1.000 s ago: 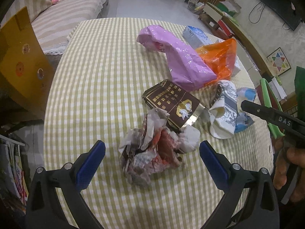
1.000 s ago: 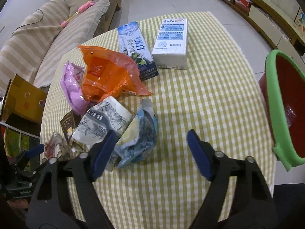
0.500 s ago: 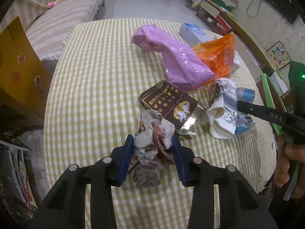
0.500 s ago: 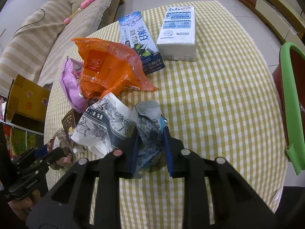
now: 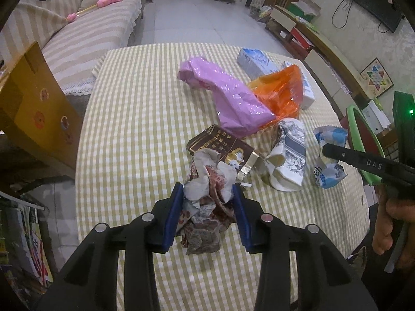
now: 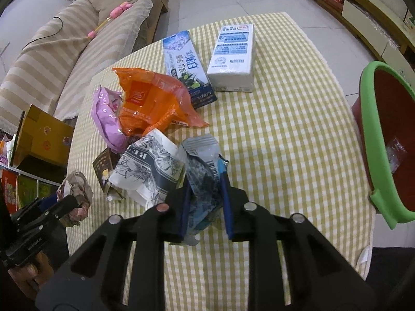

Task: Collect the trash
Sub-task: 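Carry the paper with the left tool while the right tool carries the wrapper over the bin, then open the left tool releasing the paper while the right tool releases the wrapper into the bin, then move both open tools back over the table toward the pink bag and cartons, then grasp the pink plastic bag with the left tool while the right tool grasps the white Yili milk carton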

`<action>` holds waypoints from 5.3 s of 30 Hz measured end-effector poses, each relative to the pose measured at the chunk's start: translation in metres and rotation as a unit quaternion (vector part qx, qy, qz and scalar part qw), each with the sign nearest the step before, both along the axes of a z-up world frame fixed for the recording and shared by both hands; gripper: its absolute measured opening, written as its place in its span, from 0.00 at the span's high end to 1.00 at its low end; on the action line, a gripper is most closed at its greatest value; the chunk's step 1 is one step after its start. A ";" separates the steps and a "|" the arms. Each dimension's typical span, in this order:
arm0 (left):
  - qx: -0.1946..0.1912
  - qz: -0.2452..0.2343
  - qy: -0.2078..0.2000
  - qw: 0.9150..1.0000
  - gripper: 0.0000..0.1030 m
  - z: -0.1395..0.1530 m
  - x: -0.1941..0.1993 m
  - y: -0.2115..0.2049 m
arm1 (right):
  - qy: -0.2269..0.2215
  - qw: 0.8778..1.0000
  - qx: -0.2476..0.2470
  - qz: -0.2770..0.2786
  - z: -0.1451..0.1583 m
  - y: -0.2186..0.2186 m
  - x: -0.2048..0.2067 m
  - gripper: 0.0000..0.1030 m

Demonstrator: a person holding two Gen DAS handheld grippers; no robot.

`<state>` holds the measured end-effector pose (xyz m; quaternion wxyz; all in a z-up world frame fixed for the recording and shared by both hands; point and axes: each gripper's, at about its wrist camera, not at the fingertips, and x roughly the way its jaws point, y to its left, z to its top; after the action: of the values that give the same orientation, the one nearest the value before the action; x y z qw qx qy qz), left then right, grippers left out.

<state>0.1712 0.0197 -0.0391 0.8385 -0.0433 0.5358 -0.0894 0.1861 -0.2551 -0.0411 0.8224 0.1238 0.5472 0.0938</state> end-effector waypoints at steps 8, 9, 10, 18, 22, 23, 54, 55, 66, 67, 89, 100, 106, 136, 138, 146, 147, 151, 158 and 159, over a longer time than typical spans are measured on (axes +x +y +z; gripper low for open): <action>0.006 -0.004 -0.014 1.000 0.65 0.018 -0.009 -0.008 | -0.017 1.000 0.008 0.005 0.018 -0.003 -0.013 0.79; 0.006 -0.005 -0.016 1.000 0.65 0.021 -0.010 -0.009 | -0.020 1.000 0.010 0.005 0.021 -0.004 -0.013 0.79; 0.007 -0.007 -0.019 1.000 0.65 0.024 -0.011 -0.011 | -0.022 1.000 0.013 0.004 0.024 -0.005 -0.015 0.79; 0.013 -0.019 -0.041 0.999 0.65 0.051 -0.016 -0.031 | -0.040 0.999 0.018 -0.004 0.040 -0.024 -0.026 0.79; 0.018 -0.031 -0.050 0.998 0.65 0.062 -0.016 -0.047 | -0.050 0.998 0.024 -0.016 0.049 -0.041 -0.031 0.79; 0.019 -0.034 -0.052 0.998 0.65 0.064 -0.016 -0.052 | -0.051 0.998 0.025 -0.018 0.049 -0.043 -0.032 0.79; -0.088 -0.198 -0.049 0.975 0.65 0.088 0.049 -0.288 | -0.084 0.976 0.026 -0.199 0.057 -0.269 -0.043 0.79; -0.103 -0.203 -0.042 0.973 0.65 0.083 0.054 -0.299 | -0.082 0.976 0.026 -0.202 0.055 -0.274 -0.043 0.79; -0.131 -0.246 -0.005 0.960 0.64 0.048 0.077 -0.376 | -0.056 0.971 0.031 -0.229 0.025 -0.309 -0.035 0.79; -0.129 -0.248 -0.004 0.960 0.64 0.046 0.079 -0.381 | -0.054 0.972 0.029 -0.228 0.024 -0.310 -0.034 0.79; -0.117 -0.186 -0.048 0.974 0.08 0.077 0.063 -0.314 | -0.066 0.972 -0.001 -0.225 0.048 -0.270 -0.044 0.06; -0.102 -0.092 -0.067 0.988 0.08 0.098 0.038 -0.195 | -0.088 0.984 -0.010 -0.156 0.075 -0.184 -0.040 0.05; -0.098 -0.029 -0.070 0.992 0.08 0.095 0.027 -0.121 | -0.089 0.990 -0.013 -0.110 0.077 -0.127 -0.033 0.05; -0.153 0.139 0.003 0.978 0.09 0.008 0.111 0.012 | -0.063 0.996 -0.062 -0.025 0.040 -0.024 0.098 0.05; -0.161 0.143 0.011 0.977 0.09 0.000 0.118 0.013 | -0.056 0.996 -0.061 -0.026 0.032 -0.024 0.108 0.06; -0.180 0.147 0.033 0.972 0.16 -0.027 0.142 0.006 | -0.024 0.998 -0.053 -0.033 0.000 -0.021 0.145 0.15; -0.180 0.147 0.035 0.972 0.16 -0.030 0.143 0.005 | -0.020 0.998 -0.048 -0.033 -0.003 -0.021 0.148 0.15; -0.180 0.144 0.048 0.972 0.21 -0.043 0.151 0.001 | -0.004 0.998 -0.046 -0.032 -0.014 -0.019 0.155 0.24; -0.196 0.137 0.058 0.969 0.38 -0.058 0.161 -0.006 | 0.010 0.998 -0.050 -0.030 -0.029 -0.014 0.158 0.41; -0.196 0.134 0.056 0.970 0.45 -0.058 0.162 -0.008 | 0.008 0.998 -0.054 -0.028 -0.028 -0.012 0.158 0.41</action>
<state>0.3330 0.0121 -0.0970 0.7868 -0.2834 0.5428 -0.0771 0.3441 -0.2671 -0.0695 0.8259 0.0952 0.5543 0.0397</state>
